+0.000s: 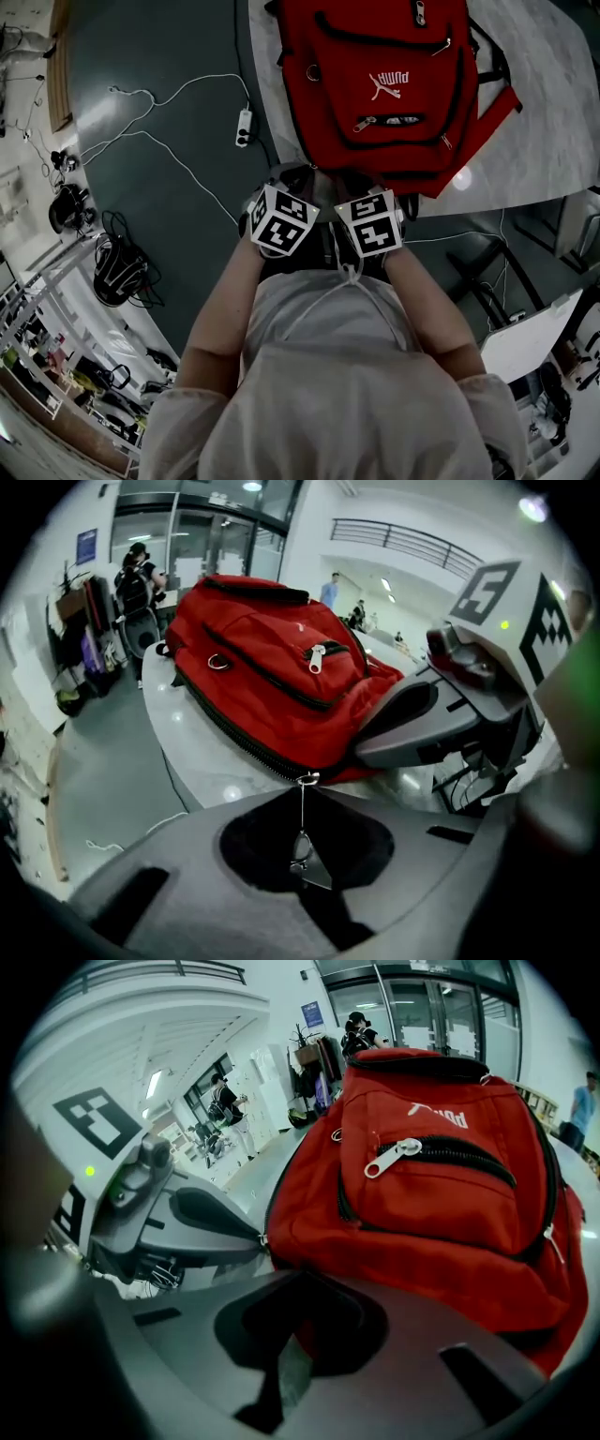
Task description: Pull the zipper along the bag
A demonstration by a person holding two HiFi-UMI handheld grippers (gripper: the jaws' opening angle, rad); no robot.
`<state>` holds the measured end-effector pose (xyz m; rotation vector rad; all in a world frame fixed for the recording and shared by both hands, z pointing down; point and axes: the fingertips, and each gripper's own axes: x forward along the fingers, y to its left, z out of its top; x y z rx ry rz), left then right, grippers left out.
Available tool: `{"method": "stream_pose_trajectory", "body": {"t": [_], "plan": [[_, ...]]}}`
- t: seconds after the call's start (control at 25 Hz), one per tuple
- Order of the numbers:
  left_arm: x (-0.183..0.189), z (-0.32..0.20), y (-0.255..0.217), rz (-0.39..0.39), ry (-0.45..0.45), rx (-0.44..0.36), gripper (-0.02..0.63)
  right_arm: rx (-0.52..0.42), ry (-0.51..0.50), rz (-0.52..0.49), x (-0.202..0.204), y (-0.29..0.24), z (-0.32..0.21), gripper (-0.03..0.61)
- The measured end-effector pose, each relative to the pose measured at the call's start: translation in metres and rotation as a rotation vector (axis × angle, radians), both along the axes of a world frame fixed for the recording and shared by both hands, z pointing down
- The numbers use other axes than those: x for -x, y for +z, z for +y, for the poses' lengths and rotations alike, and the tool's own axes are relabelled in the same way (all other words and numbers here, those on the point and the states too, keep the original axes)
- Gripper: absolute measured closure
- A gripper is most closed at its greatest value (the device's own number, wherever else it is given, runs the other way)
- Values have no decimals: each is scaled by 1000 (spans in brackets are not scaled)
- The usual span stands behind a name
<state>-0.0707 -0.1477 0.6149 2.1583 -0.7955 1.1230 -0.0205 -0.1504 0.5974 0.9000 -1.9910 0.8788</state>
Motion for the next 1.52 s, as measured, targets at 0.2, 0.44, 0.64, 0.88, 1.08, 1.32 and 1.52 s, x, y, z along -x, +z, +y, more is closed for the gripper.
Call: {"method": "stream_pose_trajectory", "body": {"t": [0.2, 0.44, 0.64, 0.88, 1.08, 1.32, 1.52], "plan": [[-1, 1, 1, 6, 12, 47, 591, 4, -38, 25, 1, 1, 1, 551], [-1, 0, 1, 16, -3, 50, 594, 10, -251, 112, 2, 1, 2, 552], [8, -9, 0, -17, -14, -3, 594, 132, -258, 116, 3, 4, 2, 552], [21, -28, -1, -14, -29, -13, 594, 188, -232, 95, 3, 6, 3, 552], [28, -45, 0, -4, -33, -9, 594, 200, -226, 108, 3, 7, 3, 552], [37, -63, -6, 13, -34, -30, 593, 221, -177, 109, -3, 9, 4, 552], [40, -80, -6, 9, -34, -46, 592, 247, -161, 114, -5, 10, 3, 552]]}}
